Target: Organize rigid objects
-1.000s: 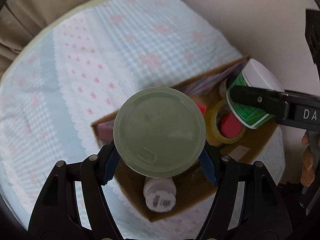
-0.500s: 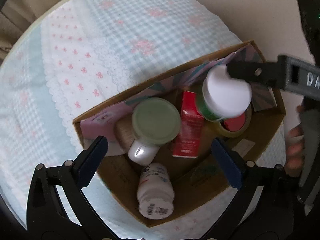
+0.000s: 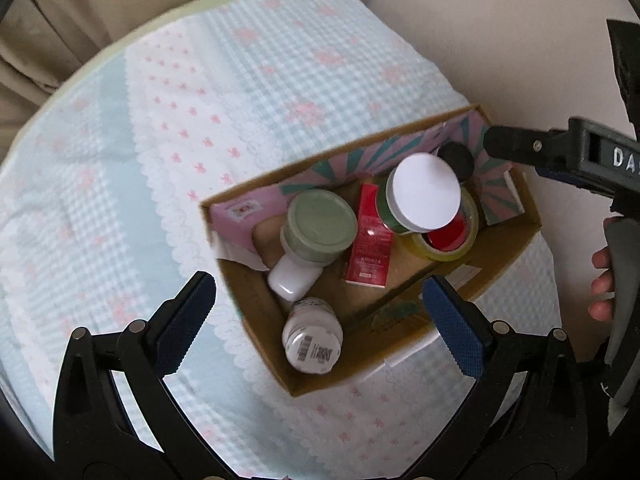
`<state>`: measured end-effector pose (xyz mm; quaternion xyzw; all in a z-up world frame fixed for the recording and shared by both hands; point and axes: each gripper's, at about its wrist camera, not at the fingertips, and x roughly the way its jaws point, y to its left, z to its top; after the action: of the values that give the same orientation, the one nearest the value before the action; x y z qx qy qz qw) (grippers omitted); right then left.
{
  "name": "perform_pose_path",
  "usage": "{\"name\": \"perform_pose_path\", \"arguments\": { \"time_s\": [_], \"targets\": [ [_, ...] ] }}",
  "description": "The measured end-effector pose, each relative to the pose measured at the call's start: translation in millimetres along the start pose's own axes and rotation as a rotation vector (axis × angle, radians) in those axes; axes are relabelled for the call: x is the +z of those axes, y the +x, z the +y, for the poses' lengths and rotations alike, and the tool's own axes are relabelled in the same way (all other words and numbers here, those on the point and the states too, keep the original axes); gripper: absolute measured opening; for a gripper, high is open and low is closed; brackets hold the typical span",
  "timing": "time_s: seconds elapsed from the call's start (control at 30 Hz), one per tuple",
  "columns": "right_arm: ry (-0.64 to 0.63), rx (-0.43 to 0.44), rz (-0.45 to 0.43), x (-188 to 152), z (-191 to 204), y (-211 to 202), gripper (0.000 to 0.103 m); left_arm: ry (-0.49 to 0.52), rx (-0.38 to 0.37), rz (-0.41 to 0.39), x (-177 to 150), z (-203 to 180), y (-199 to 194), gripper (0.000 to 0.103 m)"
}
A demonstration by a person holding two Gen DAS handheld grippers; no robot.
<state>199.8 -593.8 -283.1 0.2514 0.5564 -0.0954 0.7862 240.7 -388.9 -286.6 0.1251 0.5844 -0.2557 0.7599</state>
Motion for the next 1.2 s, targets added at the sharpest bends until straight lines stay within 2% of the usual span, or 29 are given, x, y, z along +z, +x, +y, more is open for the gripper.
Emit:
{"name": "perform_pose_path", "arguments": {
  "time_s": [0.17, 0.3, 0.4, 0.57, 0.73, 0.9, 1.0, 1.1, 1.2],
  "targets": [
    [-0.025, 0.012, -0.031, -3.6, 19.8, -35.4, 0.103, -0.050, 0.025, -0.081, -5.1, 11.8, -60.0, 0.103],
    [-0.109, 0.009, -0.094, -11.0, 48.3, -85.8, 0.103, -0.130, 0.017, -0.181, -22.8, 30.3, -131.0, 0.103],
    [-0.200, 0.008, -0.156, -22.8, 79.4, -129.8, 0.103, -0.178, 0.046, -0.263, -42.7, 46.1, -187.2, 0.103],
    [-0.346, 0.036, -0.265, -60.2, 134.6, -200.6, 0.103, -0.241, 0.146, -0.432, -94.9, 69.5, -284.9, 0.103],
    [-0.457, 0.078, -0.360, -108.0, 173.9, -251.8, 0.103, -0.304, 0.225, -0.532, -145.5, 84.9, -346.6, 0.103],
    [-0.493, 0.087, -0.443, -147.2, 190.5, -282.6, 0.103, -0.370, 0.266, -0.611, -187.9, 87.3, -375.0, 0.103],
    [-0.510, 0.046, -0.488, -165.6, 195.1, -290.8, 0.103, -0.378, 0.279, -0.636, -206.3, 83.2, -382.9, 0.103],
    [-0.519, 0.026, -0.510, -180.7, 195.8, -295.2, 0.103, -0.368, 0.304, -0.655, -215.6, 76.9, -387.8, 0.103],
    [-0.517, 0.020, -0.516, -189.0, 194.3, -297.2, 0.103, -0.366, 0.298, -0.676, -219.8, 71.3, -390.5, 0.103]
  ]
}}
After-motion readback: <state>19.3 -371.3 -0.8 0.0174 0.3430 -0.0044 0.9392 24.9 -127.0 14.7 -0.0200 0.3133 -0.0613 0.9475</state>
